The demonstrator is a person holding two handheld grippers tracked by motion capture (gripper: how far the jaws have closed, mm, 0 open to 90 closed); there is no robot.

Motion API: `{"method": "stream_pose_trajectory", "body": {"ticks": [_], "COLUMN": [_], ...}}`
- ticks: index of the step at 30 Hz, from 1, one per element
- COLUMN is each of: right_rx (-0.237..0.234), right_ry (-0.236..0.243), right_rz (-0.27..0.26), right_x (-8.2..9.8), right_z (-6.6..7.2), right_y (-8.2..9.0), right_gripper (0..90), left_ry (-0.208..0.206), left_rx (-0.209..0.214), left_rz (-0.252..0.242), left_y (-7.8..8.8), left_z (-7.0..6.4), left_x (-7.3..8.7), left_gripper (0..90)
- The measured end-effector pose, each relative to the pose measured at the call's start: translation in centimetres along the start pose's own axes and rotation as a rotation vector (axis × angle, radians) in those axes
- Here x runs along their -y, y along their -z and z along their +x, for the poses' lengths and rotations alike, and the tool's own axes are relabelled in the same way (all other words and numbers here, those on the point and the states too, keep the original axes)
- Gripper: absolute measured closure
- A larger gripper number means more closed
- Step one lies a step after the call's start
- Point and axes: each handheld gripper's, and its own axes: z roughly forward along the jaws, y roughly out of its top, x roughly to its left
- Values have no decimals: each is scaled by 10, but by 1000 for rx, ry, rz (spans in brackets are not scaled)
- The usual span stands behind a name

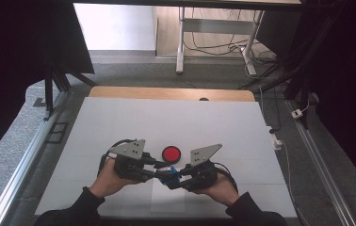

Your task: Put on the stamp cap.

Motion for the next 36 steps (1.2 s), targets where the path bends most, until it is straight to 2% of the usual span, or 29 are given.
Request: {"method": "stream_pose_trajectory", "body": {"ticks": [6,12,17,23,28,36], "right_rx": [-2,-8,-7,0,28,67], "right_ry": [15,21,23,12,9,-12], "right_rz": [2,-18,-15,-17,-15,-14], "right_x": [0,-1,0,0,0,0], "right_z": [0,0,0,0,0,1], "right_y": [1,3,3,3,3,5], "right_gripper": [686,687,687,676,638,571], "left_ry": [19,36,42,33,32,37], "left_rx": [14,34,34,18,-6,-21], "left_rz": [-20,-57,-53,-37,-27,-38], "left_y": [0,0,-1,-1,-2,3], "left_z": [2,5,5,4,3,2], "left_x": [2,5,7,4,3,1], "left_gripper": [702,702,702,702,701,701]}}
